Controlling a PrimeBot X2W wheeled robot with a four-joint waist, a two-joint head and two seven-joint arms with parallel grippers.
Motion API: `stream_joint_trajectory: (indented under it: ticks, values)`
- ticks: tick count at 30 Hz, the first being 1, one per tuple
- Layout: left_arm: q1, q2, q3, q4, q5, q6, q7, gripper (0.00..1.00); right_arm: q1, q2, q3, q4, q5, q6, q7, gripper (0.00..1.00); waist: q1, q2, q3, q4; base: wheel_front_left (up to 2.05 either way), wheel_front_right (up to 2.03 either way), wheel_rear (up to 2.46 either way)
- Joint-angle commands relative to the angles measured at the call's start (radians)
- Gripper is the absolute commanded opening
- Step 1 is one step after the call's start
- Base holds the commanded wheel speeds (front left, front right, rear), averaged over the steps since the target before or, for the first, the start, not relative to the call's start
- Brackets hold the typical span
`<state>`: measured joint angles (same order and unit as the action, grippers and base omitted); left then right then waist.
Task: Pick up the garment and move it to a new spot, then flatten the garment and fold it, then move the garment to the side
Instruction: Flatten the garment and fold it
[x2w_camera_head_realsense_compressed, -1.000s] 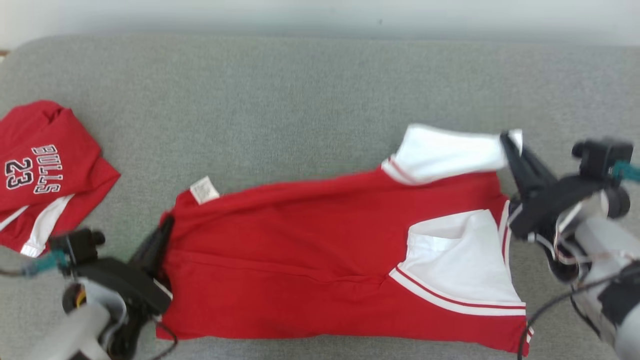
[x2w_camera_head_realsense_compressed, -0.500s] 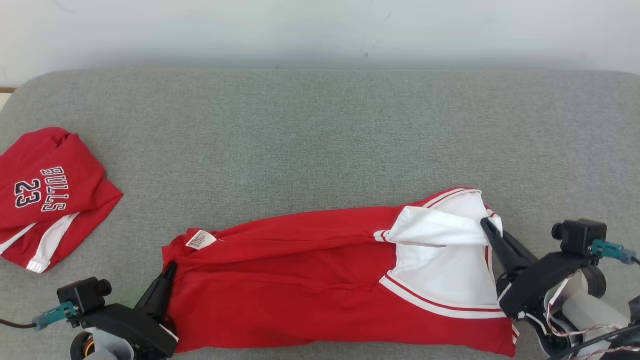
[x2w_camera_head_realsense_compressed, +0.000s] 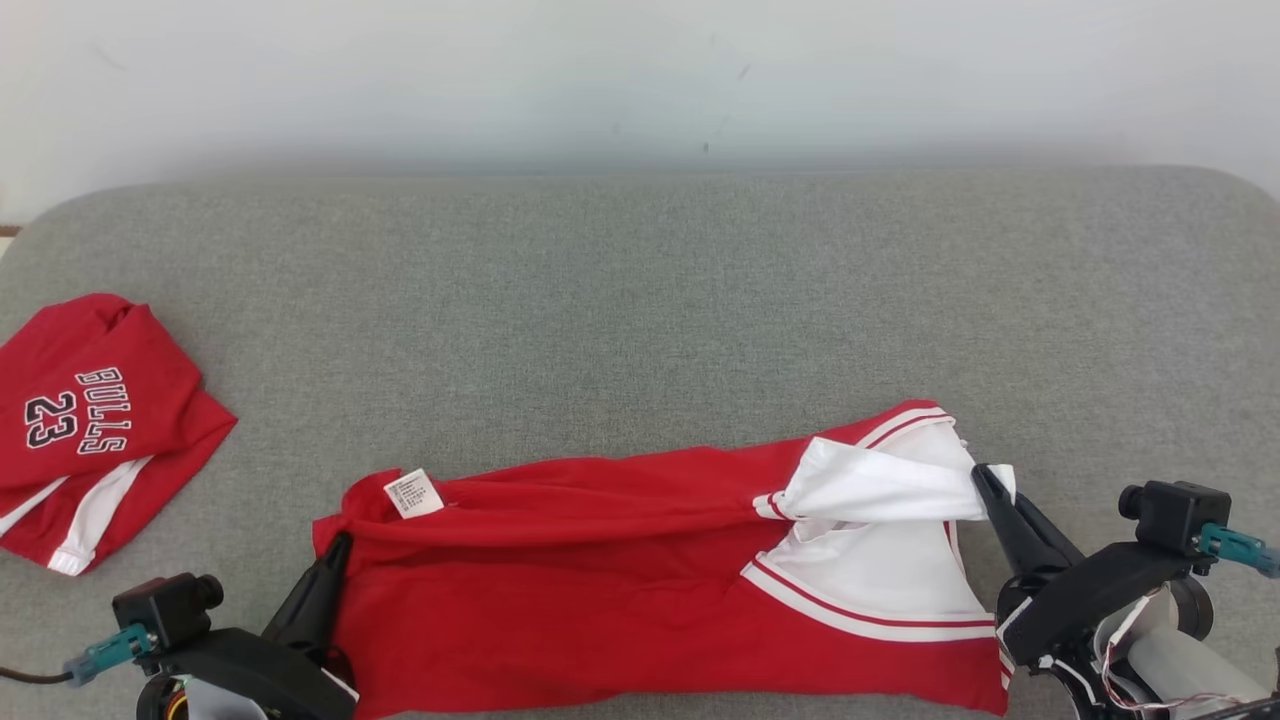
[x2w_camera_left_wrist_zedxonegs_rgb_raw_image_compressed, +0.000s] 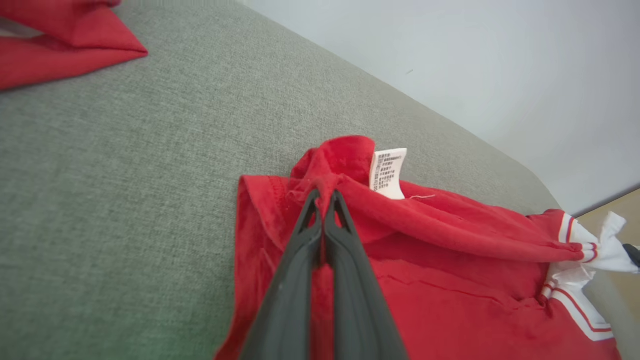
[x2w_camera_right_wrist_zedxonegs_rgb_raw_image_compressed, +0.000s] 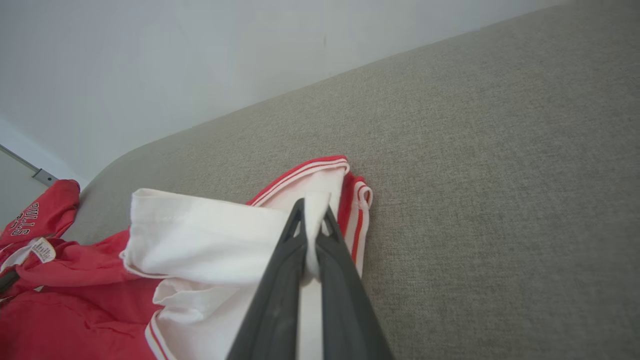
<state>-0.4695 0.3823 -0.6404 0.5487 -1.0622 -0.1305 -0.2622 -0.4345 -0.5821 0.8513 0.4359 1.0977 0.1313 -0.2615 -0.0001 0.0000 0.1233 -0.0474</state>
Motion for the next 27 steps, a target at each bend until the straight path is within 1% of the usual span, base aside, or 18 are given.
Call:
stream_joint_trajectory:
  ticks: [1, 5, 8, 14, 22, 27]
  values:
    - [0.027, -0.002, 0.015, -0.006, 0.02, 0.001, -0.003, 0.0, 0.02, 0.008, -0.019, -0.009, -0.014, -0.001, -0.004, 0.0, 0.0001, 0.0, -0.007, -0.001, 0.0, 0.0, 0.0]
    - [0.049, -0.015, 0.066, -0.038, 0.073, 0.001, -0.003, 0.0, 0.059, 0.031, -0.09, -0.03, -0.059, -0.001, -0.004, 0.0, 0.0001, 0.0, -0.024, 0.003, 0.0, 0.0, 0.0]
    - [0.063, -0.02, 0.099, -0.064, 0.099, 0.001, -0.003, 0.0, 0.084, 0.041, -0.119, -0.042, -0.076, -0.001, -0.004, 0.0, 0.0001, 0.0, -0.034, 0.005, 0.0, 0.0, 0.0]
    - [0.112, -0.016, 0.128, -0.12, 0.154, 0.001, -0.003, 0.0, 0.136, 0.062, -0.16, -0.049, -0.098, -0.001, -0.004, 0.0, 0.0001, 0.0, -0.047, 0.009, 0.0, 0.0, 0.0]
    - [0.193, -0.038, 0.173, -0.117, 0.166, 0.001, -0.003, 0.0, 0.159, 0.075, -0.152, -0.038, -0.114, -0.001, -0.005, 0.0, 0.0001, 0.0, -0.055, 0.012, 0.0, 0.0, 0.0]
    - [0.219, -0.063, 0.196, -0.118, 0.178, 0.001, -0.003, 0.0, 0.174, 0.076, -0.137, -0.023, -0.101, -0.001, -0.005, 0.0, 0.0001, 0.0, -0.066, 0.015, 0.0, 0.0, 0.0]
